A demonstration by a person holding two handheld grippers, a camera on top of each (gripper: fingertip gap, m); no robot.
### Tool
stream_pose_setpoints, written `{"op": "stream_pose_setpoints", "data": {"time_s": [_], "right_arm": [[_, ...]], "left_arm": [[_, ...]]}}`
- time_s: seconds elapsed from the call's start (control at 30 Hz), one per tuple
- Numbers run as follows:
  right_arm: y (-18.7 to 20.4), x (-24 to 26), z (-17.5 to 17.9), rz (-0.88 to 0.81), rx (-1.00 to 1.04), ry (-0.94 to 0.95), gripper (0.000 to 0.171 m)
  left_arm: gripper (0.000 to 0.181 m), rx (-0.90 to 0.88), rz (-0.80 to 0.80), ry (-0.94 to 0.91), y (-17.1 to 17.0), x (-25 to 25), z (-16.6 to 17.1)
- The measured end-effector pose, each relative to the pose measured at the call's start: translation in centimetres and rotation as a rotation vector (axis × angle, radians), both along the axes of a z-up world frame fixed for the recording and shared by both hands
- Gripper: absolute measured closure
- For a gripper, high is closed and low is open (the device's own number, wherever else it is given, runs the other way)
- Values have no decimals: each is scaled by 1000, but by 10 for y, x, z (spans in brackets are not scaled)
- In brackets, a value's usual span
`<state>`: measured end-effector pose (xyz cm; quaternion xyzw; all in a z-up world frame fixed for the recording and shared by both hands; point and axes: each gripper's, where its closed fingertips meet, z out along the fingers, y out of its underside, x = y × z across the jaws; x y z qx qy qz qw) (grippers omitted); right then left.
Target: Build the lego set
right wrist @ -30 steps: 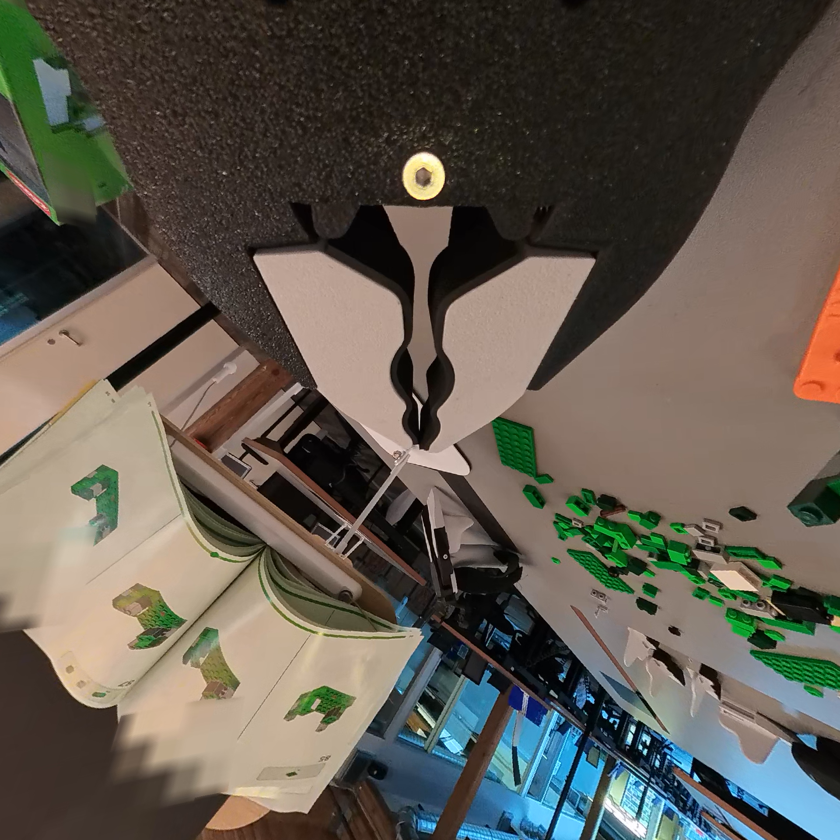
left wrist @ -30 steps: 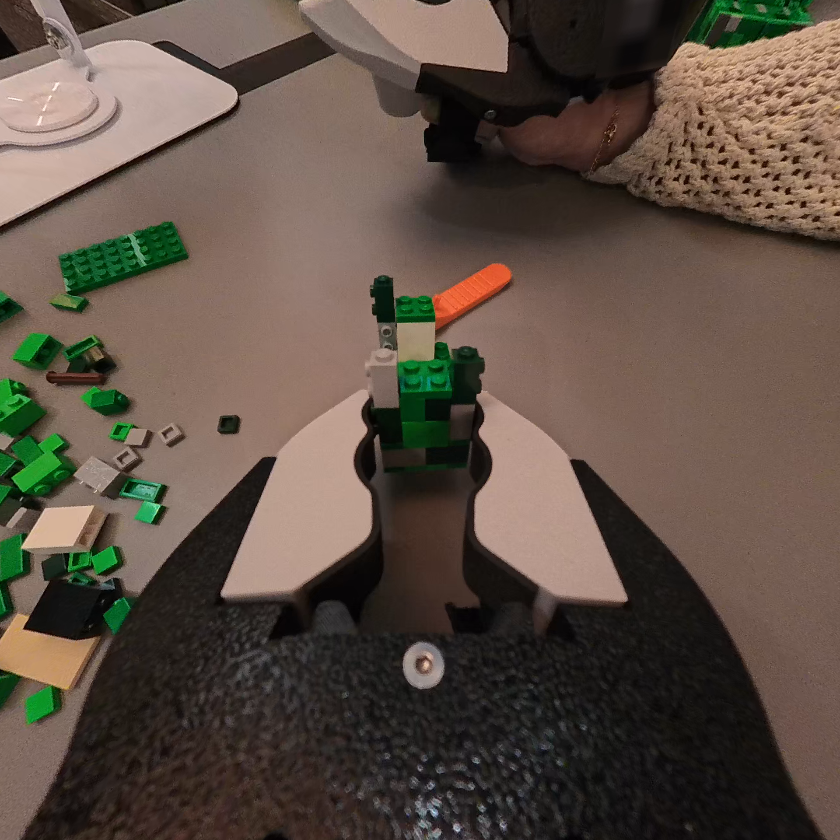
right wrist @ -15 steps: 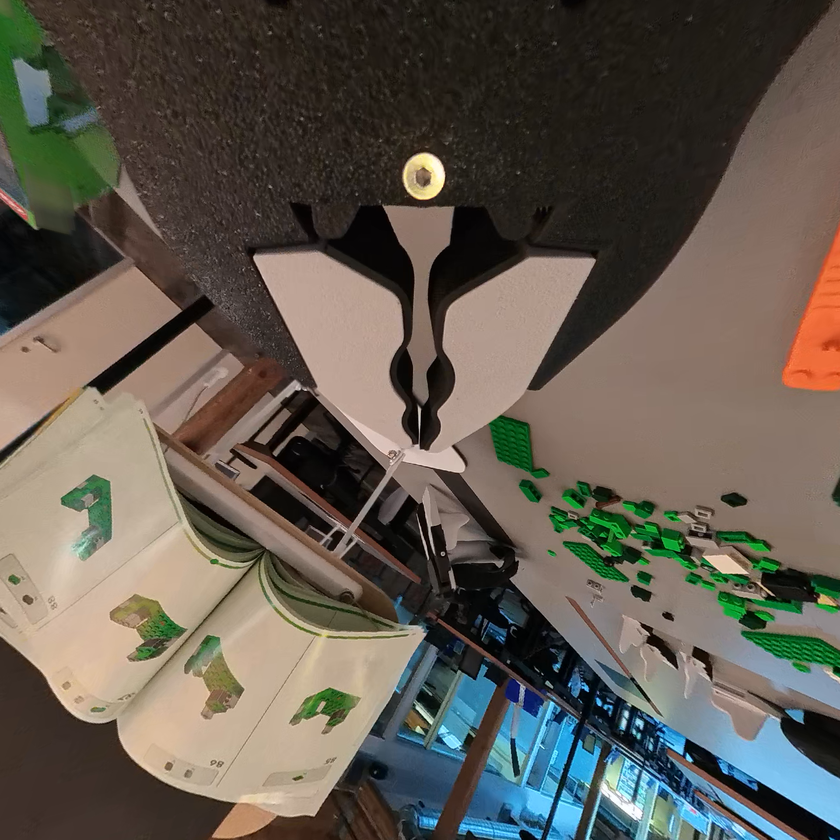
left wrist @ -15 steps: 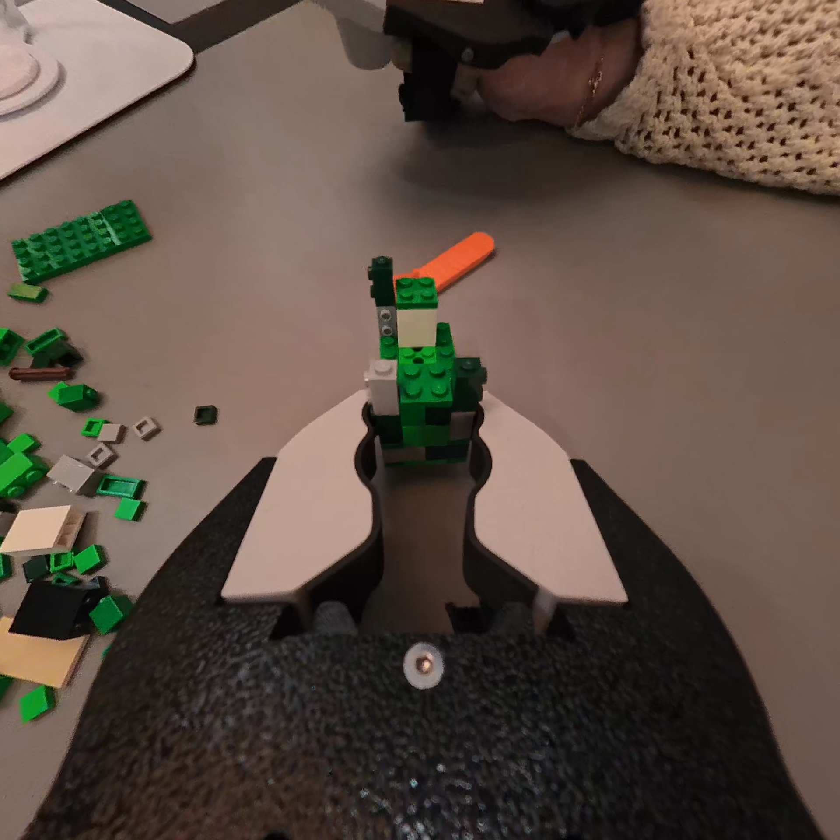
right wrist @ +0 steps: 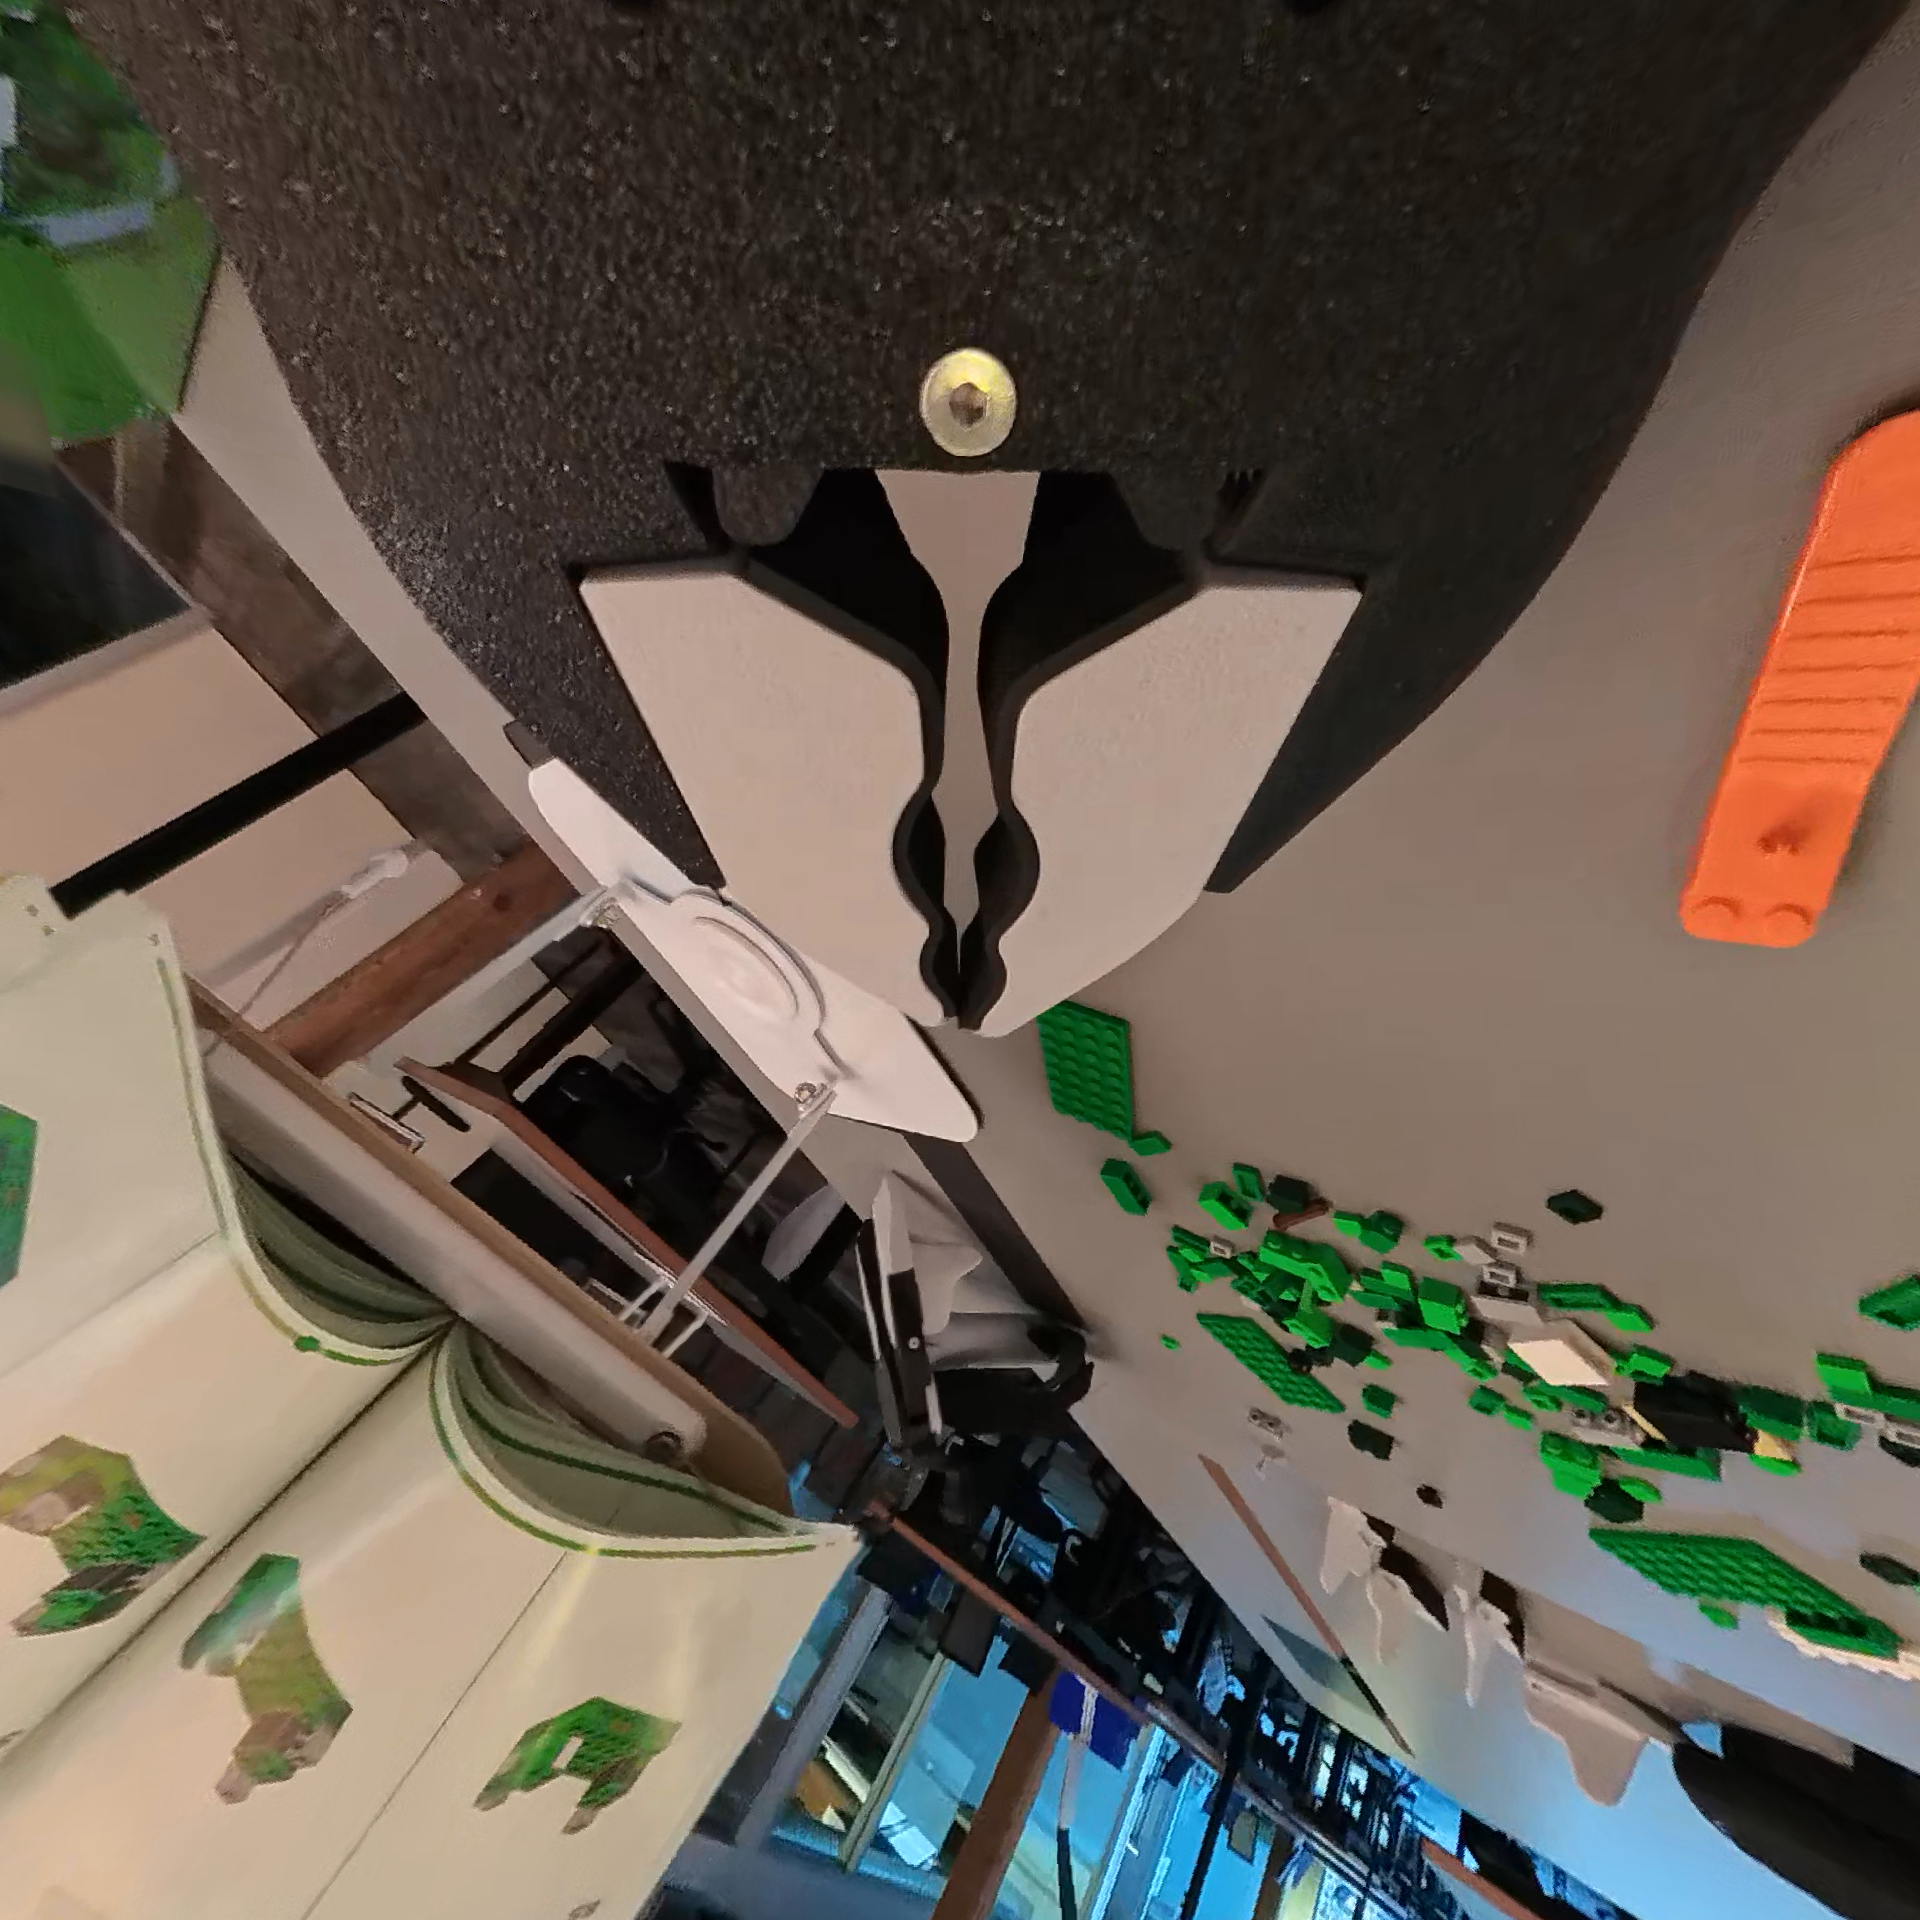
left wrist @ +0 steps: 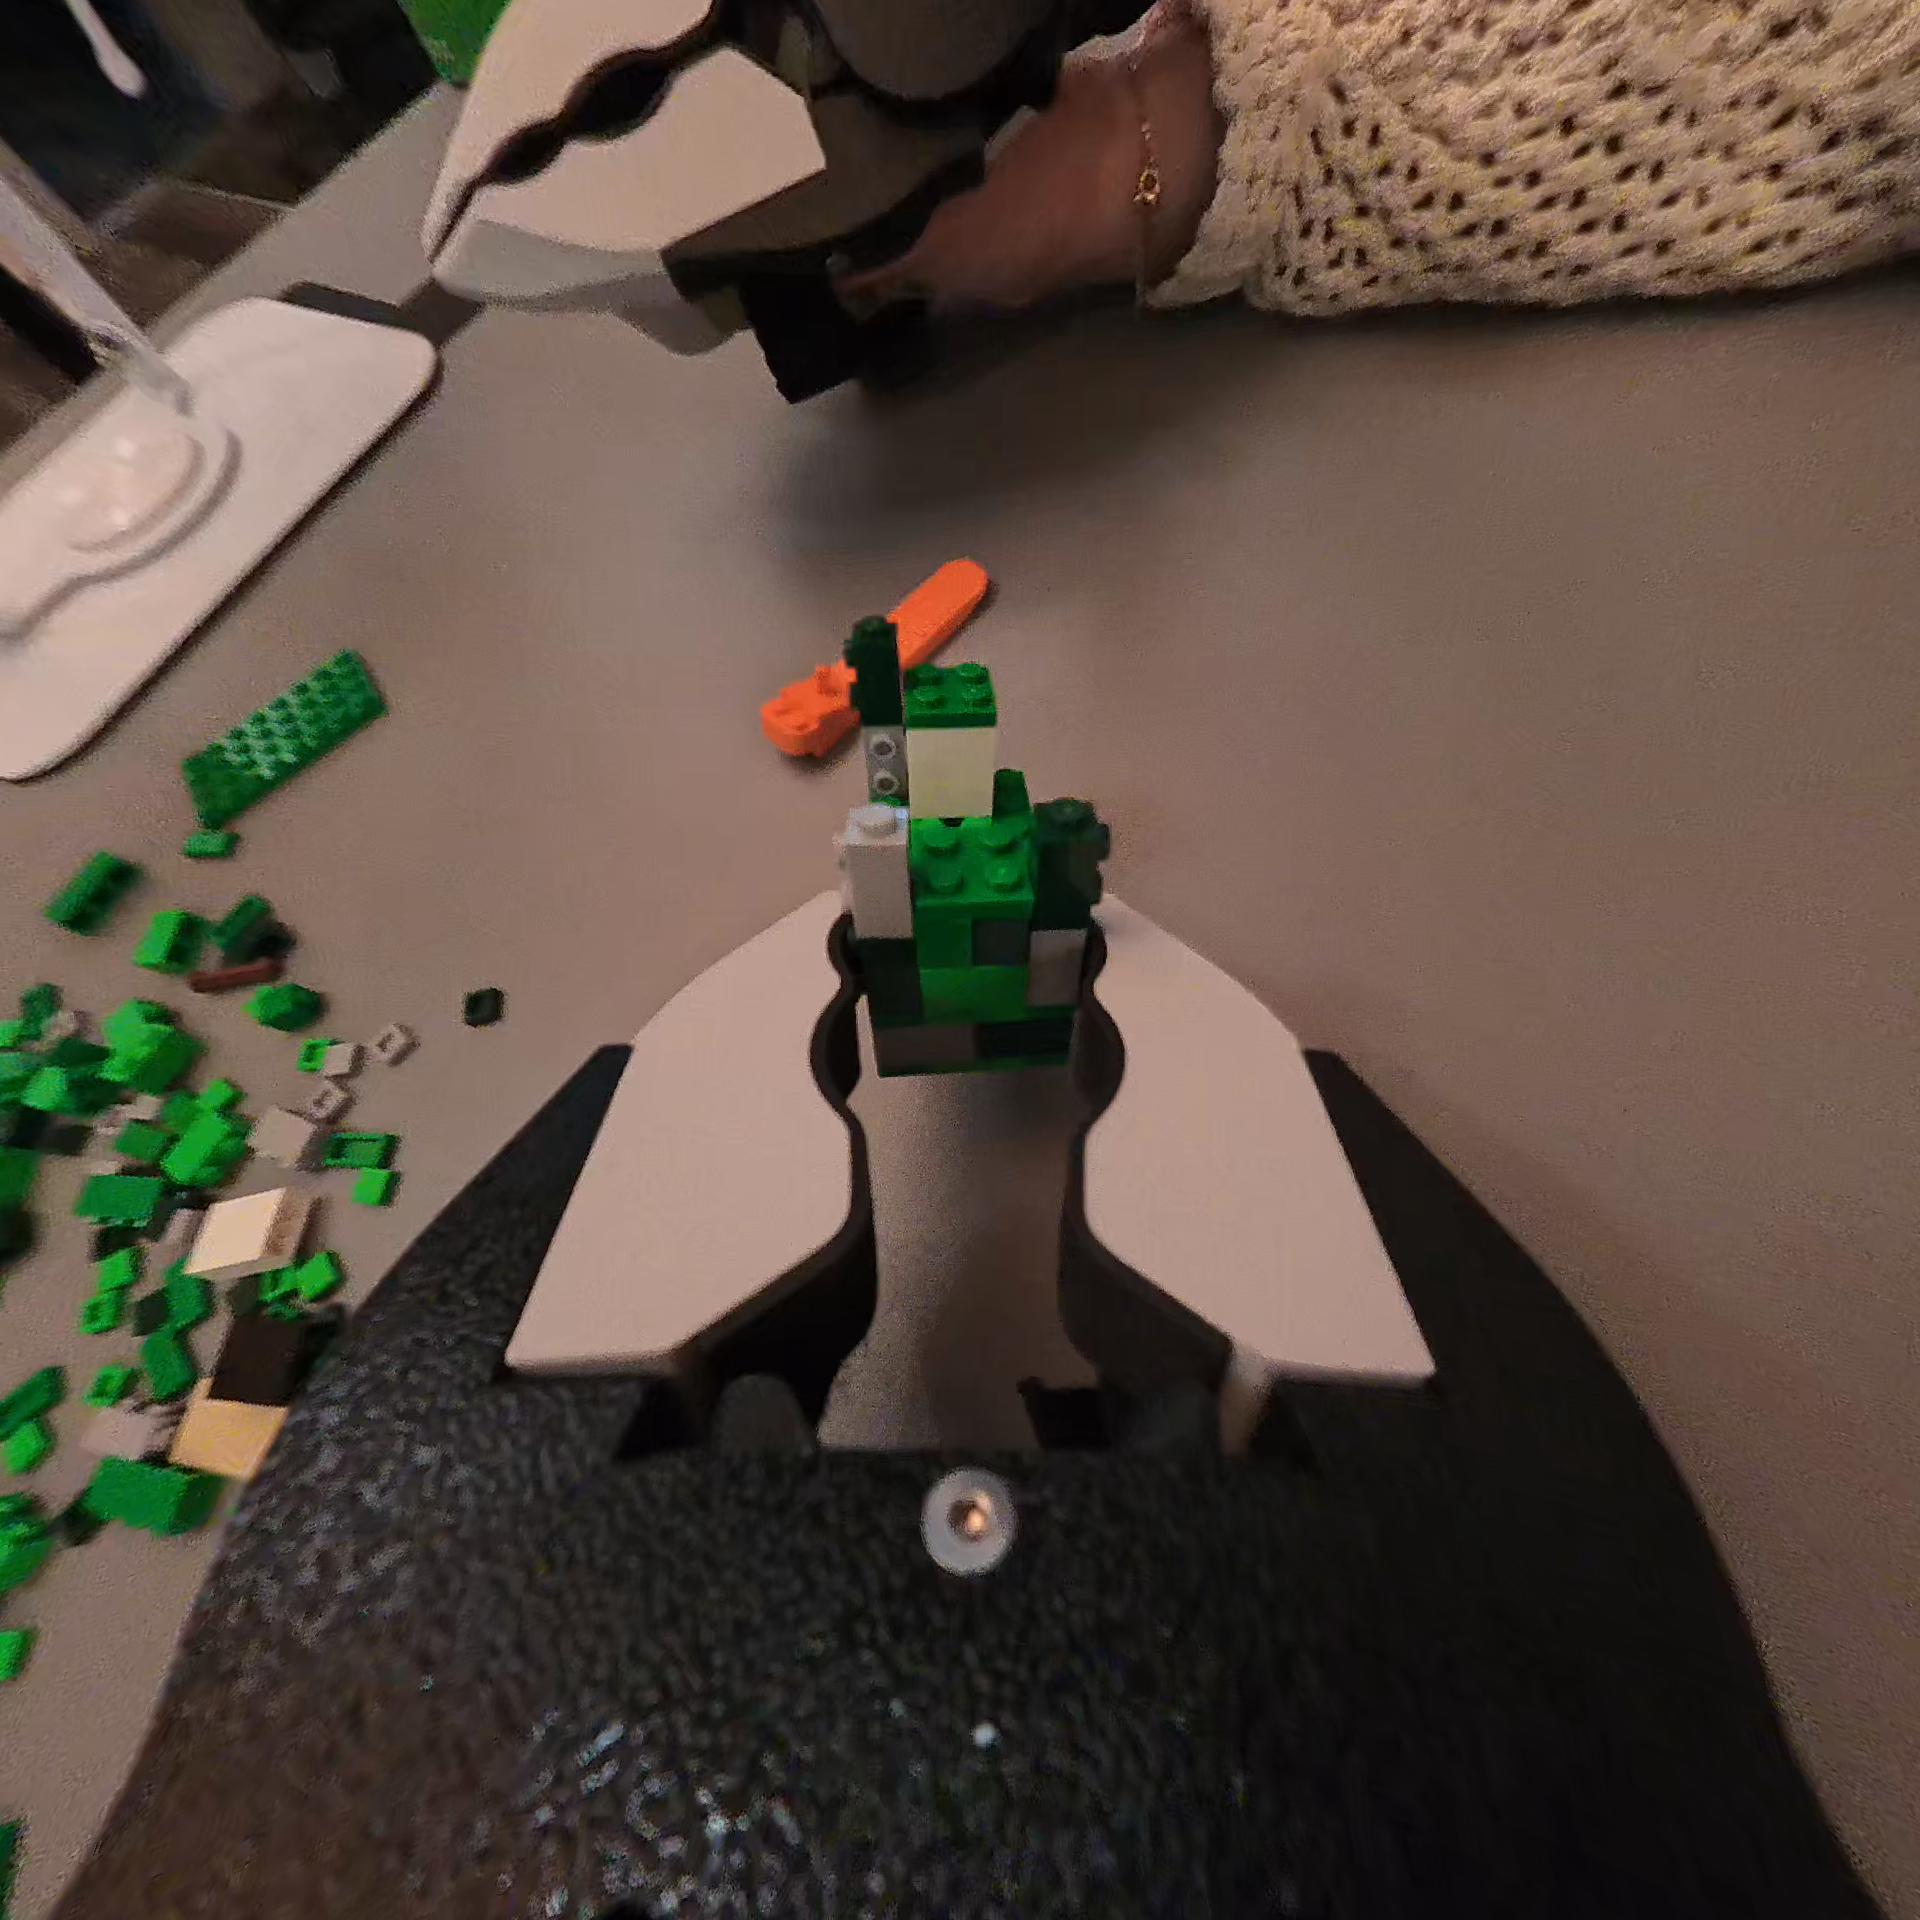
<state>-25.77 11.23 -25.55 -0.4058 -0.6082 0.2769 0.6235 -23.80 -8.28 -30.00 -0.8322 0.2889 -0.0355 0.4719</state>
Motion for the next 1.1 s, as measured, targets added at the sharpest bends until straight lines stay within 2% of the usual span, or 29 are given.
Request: {"op": "stream_pose_setpoints", "data": {"time_s": [0.2,0.53,0.77,1.1], "right_arm": [[-1,1,-2,-32,42,5,171],[6,6,1,-59,15,38,171],[5,5,3,-63,3,49,171],[-2,1,7,-57,-8,62,171]], "left_arm": [[143,9,19,71,2,4,-7],[143,-42,33,62,0,0,-10],[143,-144,30,-5,-5,-3,-17],[143,-140,4,53,-4,2,-26]]}}
